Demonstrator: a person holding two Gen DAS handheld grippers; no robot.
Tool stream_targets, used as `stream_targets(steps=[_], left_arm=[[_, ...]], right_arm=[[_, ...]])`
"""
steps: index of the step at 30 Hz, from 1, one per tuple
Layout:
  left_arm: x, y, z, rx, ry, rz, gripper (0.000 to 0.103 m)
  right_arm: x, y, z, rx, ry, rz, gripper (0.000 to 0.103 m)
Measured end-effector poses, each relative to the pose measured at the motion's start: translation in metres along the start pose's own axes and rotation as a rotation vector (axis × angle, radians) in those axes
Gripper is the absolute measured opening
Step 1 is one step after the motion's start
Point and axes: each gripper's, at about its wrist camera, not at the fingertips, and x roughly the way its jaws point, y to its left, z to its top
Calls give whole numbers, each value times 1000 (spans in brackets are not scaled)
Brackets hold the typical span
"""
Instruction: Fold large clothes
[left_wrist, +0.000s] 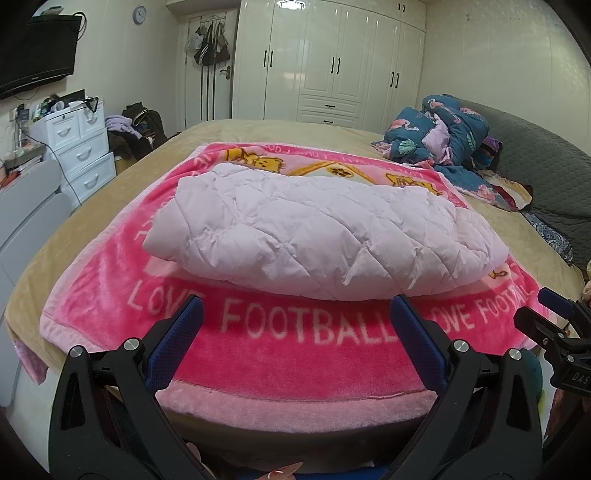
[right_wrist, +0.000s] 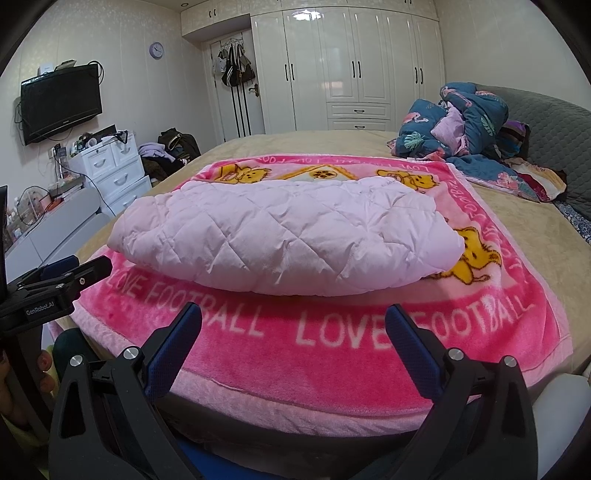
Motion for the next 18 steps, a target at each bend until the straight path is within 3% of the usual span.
stream_targets(steps=[18], left_arm=[[-1,-1,-1,-11,-4,32,94]], right_arm=[[-3,-2,-3,-2,5,-4,99]])
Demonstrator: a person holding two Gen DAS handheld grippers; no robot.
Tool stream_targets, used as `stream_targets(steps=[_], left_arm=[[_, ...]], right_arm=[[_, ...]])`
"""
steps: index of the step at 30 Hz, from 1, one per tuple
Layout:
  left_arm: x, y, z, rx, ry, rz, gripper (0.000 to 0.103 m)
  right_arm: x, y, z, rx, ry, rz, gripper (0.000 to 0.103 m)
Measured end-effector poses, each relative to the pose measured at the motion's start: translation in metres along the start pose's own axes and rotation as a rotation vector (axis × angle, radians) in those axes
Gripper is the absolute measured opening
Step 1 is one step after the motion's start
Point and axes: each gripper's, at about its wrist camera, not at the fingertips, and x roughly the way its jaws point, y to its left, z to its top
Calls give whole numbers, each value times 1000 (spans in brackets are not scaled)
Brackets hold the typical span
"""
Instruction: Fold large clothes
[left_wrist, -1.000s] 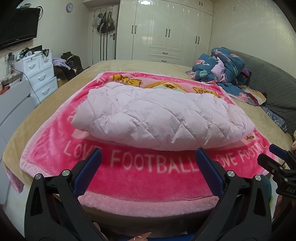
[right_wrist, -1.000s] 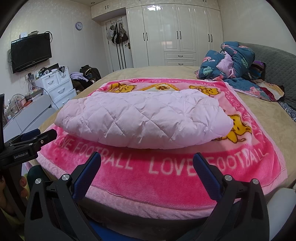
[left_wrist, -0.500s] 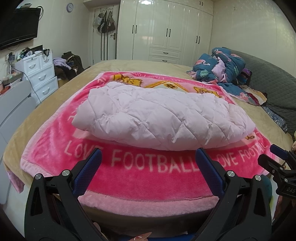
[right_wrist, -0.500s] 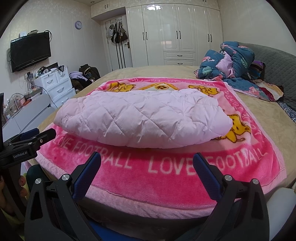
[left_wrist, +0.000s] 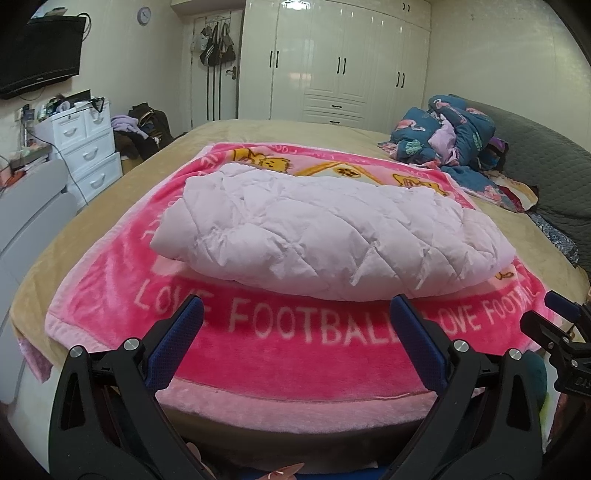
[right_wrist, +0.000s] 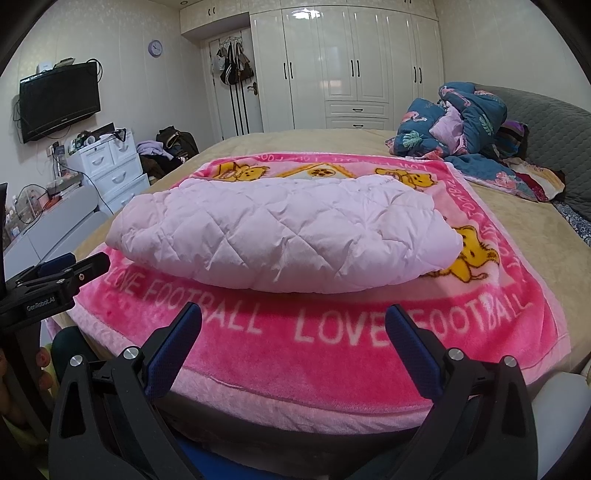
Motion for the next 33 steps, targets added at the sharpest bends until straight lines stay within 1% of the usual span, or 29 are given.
stream_targets(steps=[5,11,19,22,24,27,28,29,30,31,33], left_arm=[[1,0,-1,2,6,3,94],[6,0,-3,13,24,36,94],[9,-1,-5,32,26,28,94],[9,1,-4,25,22,23,94],[13,8,-2,-2,26,30,94],[28,30,2,-55,68,36,94],[33,39,3,-70,80,39,94],[41,54,5,-97,100,55,94],[48,70,8,-127,114,81,94],[53,86,11,-148,122,110,94],[65,131,18,-208,119,215,94]], right_arm=[[-2,-1,-2,0,5,-2,99],[-2,-4,-4,4,10,-9,99],[1,-14,-7,21,22,-25,99],[1,-20,-7,30,20,-35,99],[1,-26,-5,52,9,-46,99],[0,-56,-5,119,-5,-107,99],[-1,-74,-7,150,-6,-143,99],[-2,-97,-11,186,-15,-198,99],[-3,-115,-15,217,-17,-247,99],[-4,-152,-23,287,-6,-323,99],[-10,-205,-40,393,1,-427,99]])
